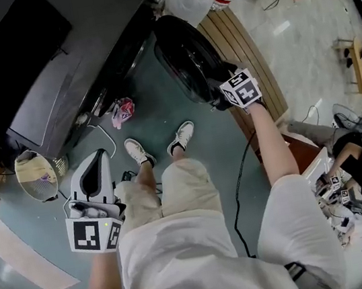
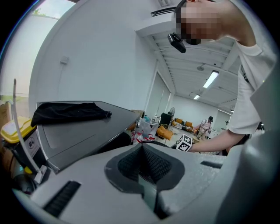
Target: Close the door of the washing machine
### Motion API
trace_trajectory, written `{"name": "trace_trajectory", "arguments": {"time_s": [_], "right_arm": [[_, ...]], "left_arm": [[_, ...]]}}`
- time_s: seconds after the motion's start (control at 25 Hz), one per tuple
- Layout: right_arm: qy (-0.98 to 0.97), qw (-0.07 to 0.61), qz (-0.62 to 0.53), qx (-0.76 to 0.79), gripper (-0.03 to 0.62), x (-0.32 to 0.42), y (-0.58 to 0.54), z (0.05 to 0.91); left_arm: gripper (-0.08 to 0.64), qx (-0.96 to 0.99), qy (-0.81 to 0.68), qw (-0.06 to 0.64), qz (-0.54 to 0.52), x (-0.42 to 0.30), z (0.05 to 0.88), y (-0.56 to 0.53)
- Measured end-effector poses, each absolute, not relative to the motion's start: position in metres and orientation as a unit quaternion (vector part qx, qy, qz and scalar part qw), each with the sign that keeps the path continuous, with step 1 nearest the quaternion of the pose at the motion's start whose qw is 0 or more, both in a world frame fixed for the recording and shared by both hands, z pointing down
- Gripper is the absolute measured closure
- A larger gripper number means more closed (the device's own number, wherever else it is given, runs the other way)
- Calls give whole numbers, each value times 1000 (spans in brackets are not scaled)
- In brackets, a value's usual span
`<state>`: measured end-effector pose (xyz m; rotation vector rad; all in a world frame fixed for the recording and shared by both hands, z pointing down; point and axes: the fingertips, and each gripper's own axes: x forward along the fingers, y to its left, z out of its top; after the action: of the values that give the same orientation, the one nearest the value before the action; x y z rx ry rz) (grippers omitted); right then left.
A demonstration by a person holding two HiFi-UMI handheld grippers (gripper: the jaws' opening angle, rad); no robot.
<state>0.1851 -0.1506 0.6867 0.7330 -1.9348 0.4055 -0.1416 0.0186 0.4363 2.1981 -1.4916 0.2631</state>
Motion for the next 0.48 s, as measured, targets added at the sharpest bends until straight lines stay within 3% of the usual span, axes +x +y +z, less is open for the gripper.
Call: {"name": "trace_trajectory", "arguments": {"time_s": [0.04,0.48], "right_arm": [[-799,491,167,304,314,182,-148,687],[-807,434,205,344,316,150,-132,684]], "left_arm": [[554,800,-544,234,95,-143,437,18],[554,797,-549,237,90,-157,438,16]]}}
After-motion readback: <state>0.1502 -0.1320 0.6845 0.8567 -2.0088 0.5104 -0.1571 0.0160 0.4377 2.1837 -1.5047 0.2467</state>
